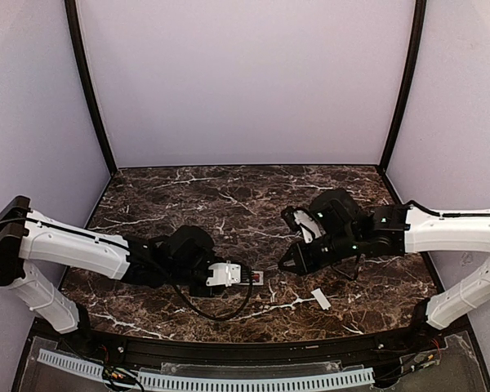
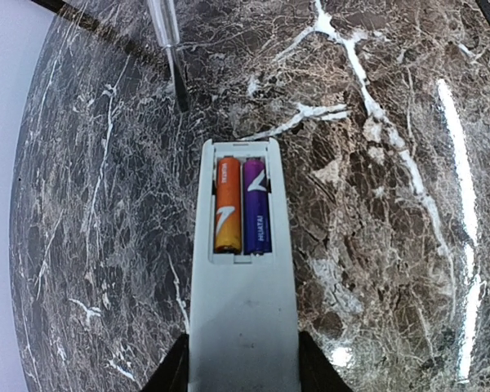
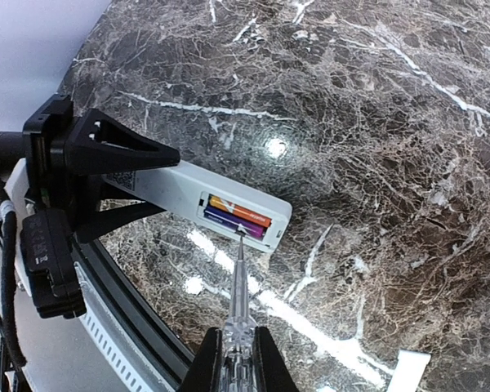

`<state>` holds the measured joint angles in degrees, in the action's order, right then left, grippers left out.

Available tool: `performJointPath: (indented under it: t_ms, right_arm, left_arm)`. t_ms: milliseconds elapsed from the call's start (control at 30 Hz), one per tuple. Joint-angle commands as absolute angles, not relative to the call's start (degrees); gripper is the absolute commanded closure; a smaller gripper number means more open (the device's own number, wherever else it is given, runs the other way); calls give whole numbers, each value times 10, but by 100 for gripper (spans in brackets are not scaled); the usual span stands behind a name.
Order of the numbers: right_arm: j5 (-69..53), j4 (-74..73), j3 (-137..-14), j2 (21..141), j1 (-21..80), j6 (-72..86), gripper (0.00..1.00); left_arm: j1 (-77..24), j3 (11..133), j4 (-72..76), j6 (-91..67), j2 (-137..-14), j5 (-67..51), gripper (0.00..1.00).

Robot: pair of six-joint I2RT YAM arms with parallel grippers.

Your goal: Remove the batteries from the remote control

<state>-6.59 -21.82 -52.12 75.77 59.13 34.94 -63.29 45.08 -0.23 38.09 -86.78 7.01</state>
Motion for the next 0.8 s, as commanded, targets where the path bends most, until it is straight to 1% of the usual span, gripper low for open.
performJointPath:
  t_ms: [0, 300, 767]
  right_arm:
    - [-53, -235, -528, 741, 610, 365, 100]
    - [-29, -268, -546, 720, 622, 359, 100]
    - [-9, -269, -566, 692, 631, 344, 100]
  left_arm:
    - [-635, 467, -10, 363, -832, 59, 100]
    - [-636, 460, -10, 357, -779, 62, 100]
    - [-636, 454, -14, 357, -749, 60, 100]
